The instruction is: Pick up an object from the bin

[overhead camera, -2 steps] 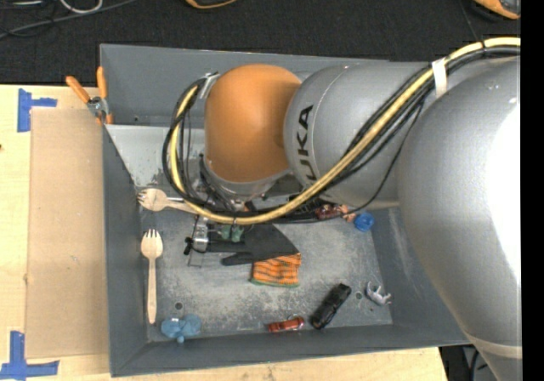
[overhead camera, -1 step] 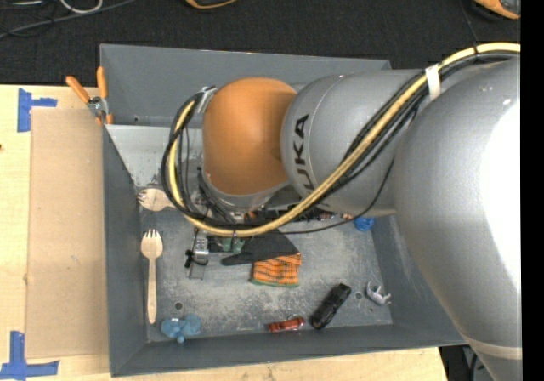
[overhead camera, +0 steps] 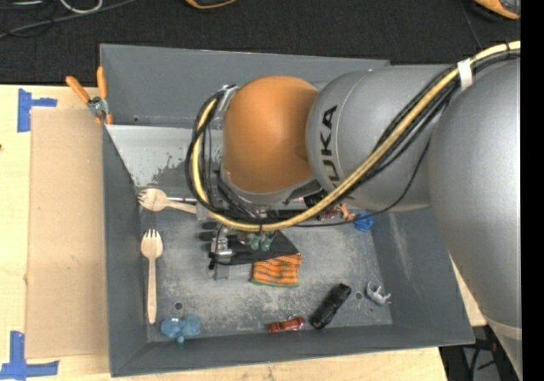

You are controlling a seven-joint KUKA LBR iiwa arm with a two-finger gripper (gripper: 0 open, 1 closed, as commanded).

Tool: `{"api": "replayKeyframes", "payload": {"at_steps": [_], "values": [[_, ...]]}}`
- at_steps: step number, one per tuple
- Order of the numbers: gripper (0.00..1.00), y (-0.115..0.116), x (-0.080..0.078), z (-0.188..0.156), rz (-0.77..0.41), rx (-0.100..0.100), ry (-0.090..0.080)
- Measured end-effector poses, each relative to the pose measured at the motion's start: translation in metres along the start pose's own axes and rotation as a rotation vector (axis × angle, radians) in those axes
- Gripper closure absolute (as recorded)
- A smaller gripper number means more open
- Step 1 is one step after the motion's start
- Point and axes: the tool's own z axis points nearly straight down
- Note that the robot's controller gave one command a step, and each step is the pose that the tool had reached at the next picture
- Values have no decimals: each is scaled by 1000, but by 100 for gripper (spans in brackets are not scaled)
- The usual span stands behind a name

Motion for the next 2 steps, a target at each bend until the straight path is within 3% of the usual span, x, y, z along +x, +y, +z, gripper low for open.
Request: {"api": "replayKeyframes", "payload": {"at_steps": [1, 2], "values": [[0, -10, 14, 4, 276, 3, 7], [0, -36, -3, 20, 40, 2, 0]]}}
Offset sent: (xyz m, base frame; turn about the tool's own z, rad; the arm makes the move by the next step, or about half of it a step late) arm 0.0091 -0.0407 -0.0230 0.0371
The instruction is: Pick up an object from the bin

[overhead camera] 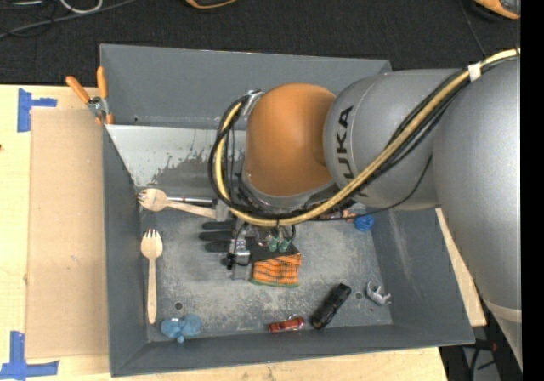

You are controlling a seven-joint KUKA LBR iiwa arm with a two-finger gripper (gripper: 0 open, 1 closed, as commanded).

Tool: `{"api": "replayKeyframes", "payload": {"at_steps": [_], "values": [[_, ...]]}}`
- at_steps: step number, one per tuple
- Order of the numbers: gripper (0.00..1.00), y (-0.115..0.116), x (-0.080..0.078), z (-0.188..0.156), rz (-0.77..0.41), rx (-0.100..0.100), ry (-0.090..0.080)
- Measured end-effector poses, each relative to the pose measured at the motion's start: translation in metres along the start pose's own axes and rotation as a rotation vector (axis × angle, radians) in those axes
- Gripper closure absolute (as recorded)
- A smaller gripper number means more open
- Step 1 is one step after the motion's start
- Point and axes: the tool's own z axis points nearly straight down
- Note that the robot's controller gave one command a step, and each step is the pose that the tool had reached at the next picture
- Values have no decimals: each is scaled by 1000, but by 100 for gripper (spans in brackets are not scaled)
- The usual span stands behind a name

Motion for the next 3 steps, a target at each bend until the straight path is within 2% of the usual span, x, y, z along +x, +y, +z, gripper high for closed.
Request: {"api": "replayKeyframes", "payload": {"at_steps": [1, 2, 3], "values": [[0, 13, -20, -14, 143, 0, 6], [0, -7, -26, 5, -94, 1, 6], [0, -21, -20, 15, -172, -2, 3]]}}
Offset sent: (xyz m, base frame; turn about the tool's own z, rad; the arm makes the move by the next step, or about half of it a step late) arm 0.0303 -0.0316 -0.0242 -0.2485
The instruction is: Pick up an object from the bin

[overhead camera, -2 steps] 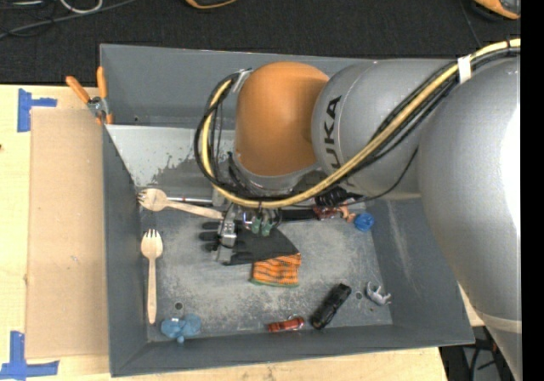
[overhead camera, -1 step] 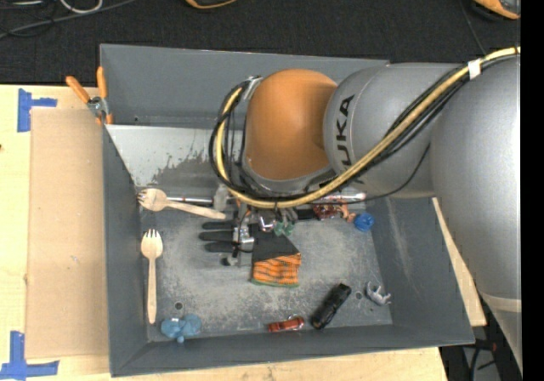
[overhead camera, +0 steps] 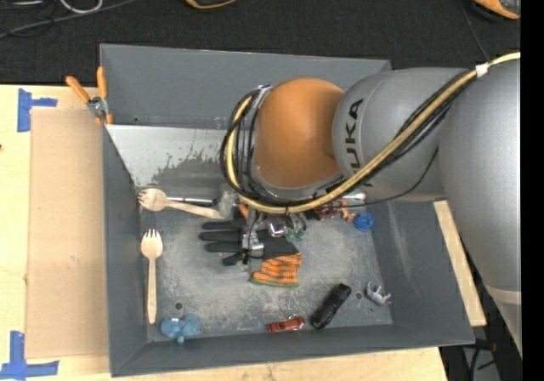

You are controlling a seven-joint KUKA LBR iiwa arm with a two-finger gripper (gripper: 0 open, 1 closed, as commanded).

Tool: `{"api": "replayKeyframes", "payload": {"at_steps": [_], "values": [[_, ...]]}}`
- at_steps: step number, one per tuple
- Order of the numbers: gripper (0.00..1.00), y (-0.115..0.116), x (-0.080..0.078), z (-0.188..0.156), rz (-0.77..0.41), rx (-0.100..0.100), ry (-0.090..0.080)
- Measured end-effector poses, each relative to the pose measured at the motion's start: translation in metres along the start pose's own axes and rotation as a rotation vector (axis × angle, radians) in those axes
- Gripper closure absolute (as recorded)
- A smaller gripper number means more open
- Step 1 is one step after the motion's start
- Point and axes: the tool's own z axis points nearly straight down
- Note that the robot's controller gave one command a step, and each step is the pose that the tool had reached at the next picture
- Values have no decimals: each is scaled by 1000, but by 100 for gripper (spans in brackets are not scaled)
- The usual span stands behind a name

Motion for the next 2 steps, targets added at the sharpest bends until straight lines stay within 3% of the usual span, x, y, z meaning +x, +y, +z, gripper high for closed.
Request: {"api": "replayKeyframes", "payload": {"at_steps": [1, 2], "values": [[0, -41, -6, 48, 169, 2, 0], [100, -37, 2, 58, 189, -1, -9]]}}
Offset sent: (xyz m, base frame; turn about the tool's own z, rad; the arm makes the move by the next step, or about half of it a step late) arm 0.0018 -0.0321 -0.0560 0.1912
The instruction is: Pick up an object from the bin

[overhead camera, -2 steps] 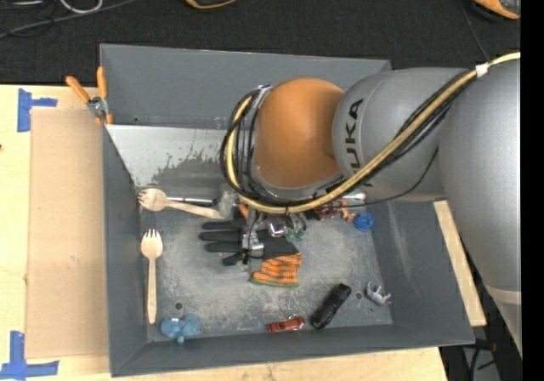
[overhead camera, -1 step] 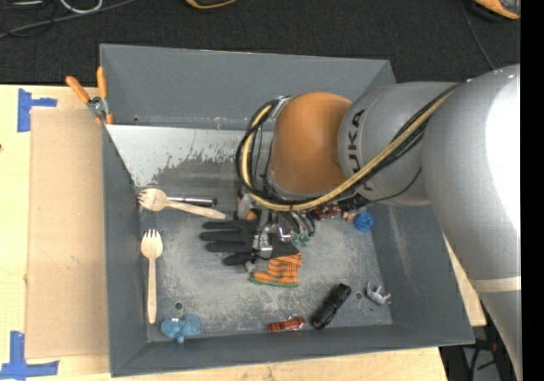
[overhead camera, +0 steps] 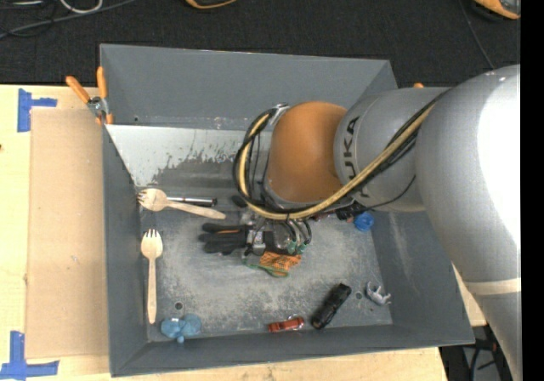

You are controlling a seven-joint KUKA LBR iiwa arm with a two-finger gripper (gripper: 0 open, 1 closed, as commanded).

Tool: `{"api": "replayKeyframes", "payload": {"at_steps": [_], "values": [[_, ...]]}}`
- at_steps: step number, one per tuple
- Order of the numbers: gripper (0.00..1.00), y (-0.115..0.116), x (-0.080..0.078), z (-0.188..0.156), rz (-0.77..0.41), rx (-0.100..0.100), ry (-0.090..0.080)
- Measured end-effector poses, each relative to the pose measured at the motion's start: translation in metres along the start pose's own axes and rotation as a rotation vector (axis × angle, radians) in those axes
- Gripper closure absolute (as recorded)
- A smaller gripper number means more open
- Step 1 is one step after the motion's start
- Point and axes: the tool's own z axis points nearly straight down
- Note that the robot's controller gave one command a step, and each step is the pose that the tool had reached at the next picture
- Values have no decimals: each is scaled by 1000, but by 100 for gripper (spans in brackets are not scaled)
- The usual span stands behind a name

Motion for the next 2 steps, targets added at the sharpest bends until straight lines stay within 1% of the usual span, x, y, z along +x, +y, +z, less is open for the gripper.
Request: {"api": "replayKeyframes", "payload": {"at_steps": [1, 2], "values": [[100, 5, 3, -2, 1, -1, 2], [100, 5, 8, -57, 4, 0, 9]]}}
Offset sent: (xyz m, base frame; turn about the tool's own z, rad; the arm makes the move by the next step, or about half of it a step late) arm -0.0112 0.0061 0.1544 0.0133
